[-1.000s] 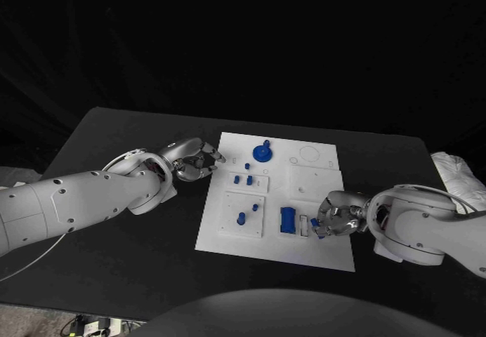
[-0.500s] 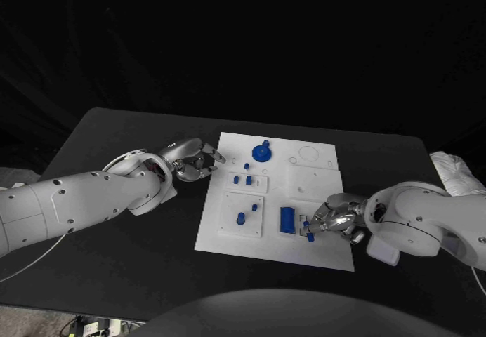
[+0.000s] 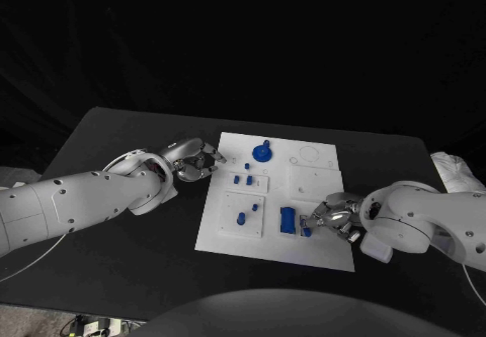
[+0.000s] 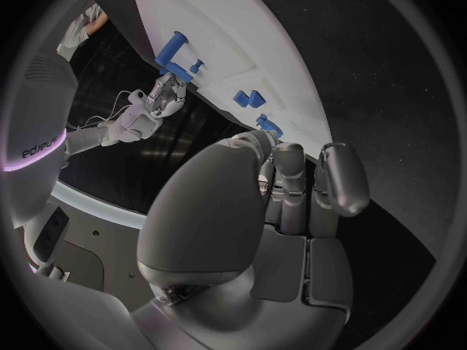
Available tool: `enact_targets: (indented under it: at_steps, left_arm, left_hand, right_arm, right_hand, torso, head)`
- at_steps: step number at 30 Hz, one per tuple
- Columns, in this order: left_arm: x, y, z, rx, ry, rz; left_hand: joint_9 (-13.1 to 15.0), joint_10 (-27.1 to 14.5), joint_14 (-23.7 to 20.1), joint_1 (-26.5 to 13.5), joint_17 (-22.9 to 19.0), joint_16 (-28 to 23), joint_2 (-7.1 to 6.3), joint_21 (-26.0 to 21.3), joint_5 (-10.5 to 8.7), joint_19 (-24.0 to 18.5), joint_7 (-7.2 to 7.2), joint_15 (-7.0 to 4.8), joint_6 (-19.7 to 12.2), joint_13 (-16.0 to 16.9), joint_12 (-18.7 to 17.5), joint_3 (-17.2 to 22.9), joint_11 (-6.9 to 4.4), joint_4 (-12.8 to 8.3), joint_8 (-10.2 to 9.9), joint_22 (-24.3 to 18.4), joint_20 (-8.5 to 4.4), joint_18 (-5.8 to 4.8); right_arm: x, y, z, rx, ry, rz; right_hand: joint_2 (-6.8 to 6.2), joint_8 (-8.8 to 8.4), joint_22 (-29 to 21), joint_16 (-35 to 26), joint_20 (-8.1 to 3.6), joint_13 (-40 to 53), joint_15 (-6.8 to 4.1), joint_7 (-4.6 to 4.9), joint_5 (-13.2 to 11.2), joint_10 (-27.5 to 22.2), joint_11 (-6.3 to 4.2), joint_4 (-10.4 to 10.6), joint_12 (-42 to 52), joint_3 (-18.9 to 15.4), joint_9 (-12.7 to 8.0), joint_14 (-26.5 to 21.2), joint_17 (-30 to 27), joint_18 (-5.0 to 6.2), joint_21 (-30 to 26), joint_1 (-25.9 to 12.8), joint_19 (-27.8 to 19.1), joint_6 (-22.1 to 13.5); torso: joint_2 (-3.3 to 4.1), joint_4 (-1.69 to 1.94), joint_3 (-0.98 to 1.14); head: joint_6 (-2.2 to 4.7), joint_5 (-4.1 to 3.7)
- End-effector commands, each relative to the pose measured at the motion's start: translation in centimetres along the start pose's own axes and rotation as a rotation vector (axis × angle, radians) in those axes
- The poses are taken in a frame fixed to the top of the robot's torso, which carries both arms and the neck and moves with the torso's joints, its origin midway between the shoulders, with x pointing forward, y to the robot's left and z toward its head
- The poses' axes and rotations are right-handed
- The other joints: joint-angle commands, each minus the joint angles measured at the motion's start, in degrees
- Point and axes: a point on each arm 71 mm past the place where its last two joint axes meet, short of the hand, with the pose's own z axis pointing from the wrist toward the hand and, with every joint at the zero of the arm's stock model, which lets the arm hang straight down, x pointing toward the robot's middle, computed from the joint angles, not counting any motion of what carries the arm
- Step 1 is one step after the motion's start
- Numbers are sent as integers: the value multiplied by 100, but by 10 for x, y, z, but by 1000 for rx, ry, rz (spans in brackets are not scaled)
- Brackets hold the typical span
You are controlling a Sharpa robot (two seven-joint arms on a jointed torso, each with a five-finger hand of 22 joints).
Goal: Assemble the parts on the task board
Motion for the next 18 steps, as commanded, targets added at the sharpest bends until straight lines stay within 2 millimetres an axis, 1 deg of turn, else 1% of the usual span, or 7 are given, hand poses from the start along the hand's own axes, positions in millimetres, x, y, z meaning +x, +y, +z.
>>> enact_targets:
  at_steps: [1, 5, 12, 18]
  left_arm:
    - [1, -1, 1, 1, 10, -7]
    - [1, -2, 1, 0, 10, -7]
    - [2, -1, 2, -2, 13, -7]
    - [2, -1, 2, -4, 15, -7]
  left_hand:
    - [7, 54, -29, -6, -7, -31, -68, -22, 8, -35, 14, 6, 37, 8, -39, 34, 4, -8, 29, 921, 9, 46]
    - [7, 54, -29, -6, -7, -31, -68, -22, 8, -35, 14, 6, 37, 8, -39, 34, 4, -8, 29, 921, 9, 46]
    - [7, 54, -29, -6, -7, -31, -68, -22, 8, -35, 14, 6, 37, 8, -39, 34, 4, -8, 29, 921, 9, 46]
    - [7, 54, -29, -6, -7, -31, -68, -22, 8, -35, 14, 6, 37, 8, -39, 34, 4, -8, 29, 921, 9, 46]
  right_arm:
    - [0, -2, 2, 11, -33, 0]
    - [0, -2, 2, 9, -49, -4]
    - [-1, -3, 1, 2, -72, -5]
    - [0, -2, 0, -11, -77, -6]
  right_hand:
    - [19, -23, 1114, 20, 15, 1510, 46, -2, -27, 601, 49, 20, 22, 17, -12, 587, 1509, 78, -37, -32, -48, -34]
    - [34, -28, 1106, 20, 16, 1510, 46, -2, -16, 601, 48, 12, 22, 32, -9, 587, 1509, 84, -60, -26, -63, -40]
    - [35, -29, 1099, 20, 17, 1510, 46, -1, -13, 601, 48, 8, 22, 35, -7, 587, 1509, 89, -80, -26, -75, -43]
    - [28, -30, 1099, 20, 17, 1510, 45, 0, -31, 601, 50, -1, 22, 34, -3, 587, 1509, 89, -80, -26, -74, -46]
  torso:
    - [3, -6, 3]
    - [1, -9, 3]
    - [2, -15, 4]
    - [2, -9, 6]
  head:
    - [0, 3]
    - [0, 13]
    - [0, 4]
    - [0, -3]
